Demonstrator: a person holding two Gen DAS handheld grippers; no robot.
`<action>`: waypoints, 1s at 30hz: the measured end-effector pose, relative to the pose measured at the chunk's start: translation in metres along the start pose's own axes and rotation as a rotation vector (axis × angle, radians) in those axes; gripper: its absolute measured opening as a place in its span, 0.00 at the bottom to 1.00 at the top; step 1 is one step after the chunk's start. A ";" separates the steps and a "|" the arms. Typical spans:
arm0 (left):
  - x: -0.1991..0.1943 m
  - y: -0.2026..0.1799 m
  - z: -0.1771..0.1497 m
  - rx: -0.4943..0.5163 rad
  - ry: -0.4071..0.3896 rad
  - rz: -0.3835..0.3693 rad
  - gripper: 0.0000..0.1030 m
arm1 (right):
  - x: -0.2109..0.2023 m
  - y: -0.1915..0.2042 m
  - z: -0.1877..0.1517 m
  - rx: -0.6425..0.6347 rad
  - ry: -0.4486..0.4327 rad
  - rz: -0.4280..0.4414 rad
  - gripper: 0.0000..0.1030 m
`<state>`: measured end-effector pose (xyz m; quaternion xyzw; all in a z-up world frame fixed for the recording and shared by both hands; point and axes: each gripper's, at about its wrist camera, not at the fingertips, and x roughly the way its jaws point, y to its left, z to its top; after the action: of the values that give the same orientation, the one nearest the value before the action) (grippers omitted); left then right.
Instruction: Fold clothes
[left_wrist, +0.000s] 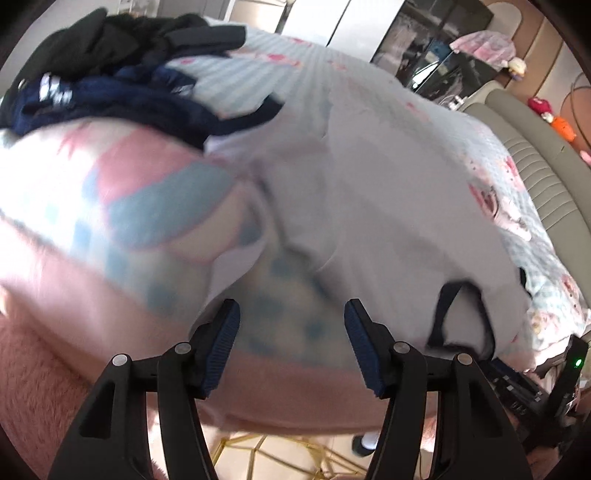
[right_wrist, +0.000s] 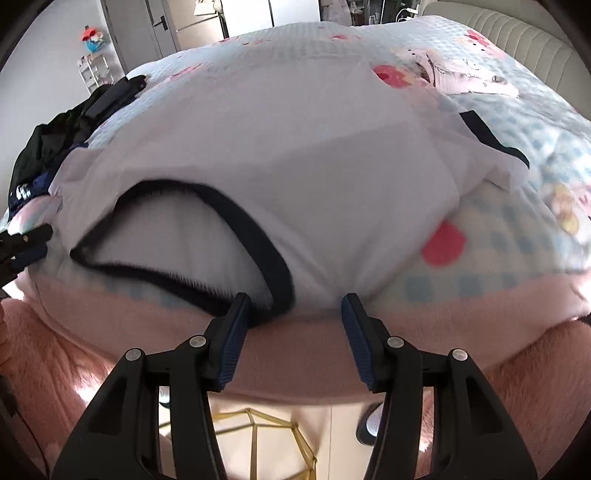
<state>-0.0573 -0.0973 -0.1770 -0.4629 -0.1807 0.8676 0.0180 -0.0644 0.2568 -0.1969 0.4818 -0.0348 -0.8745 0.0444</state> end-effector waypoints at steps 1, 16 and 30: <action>0.000 0.001 -0.002 0.000 0.005 -0.002 0.59 | -0.003 -0.002 0.000 0.012 -0.005 0.005 0.51; 0.039 -0.096 -0.025 0.331 0.080 0.006 0.59 | 0.006 -0.009 0.004 0.013 0.001 -0.074 0.51; -0.011 -0.102 -0.006 0.304 -0.078 -0.153 0.60 | -0.040 -0.039 -0.002 0.143 -0.094 -0.009 0.52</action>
<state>-0.0602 -0.0030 -0.1373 -0.4056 -0.0823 0.8985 0.1466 -0.0433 0.2998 -0.1683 0.4424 -0.0970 -0.8915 0.0043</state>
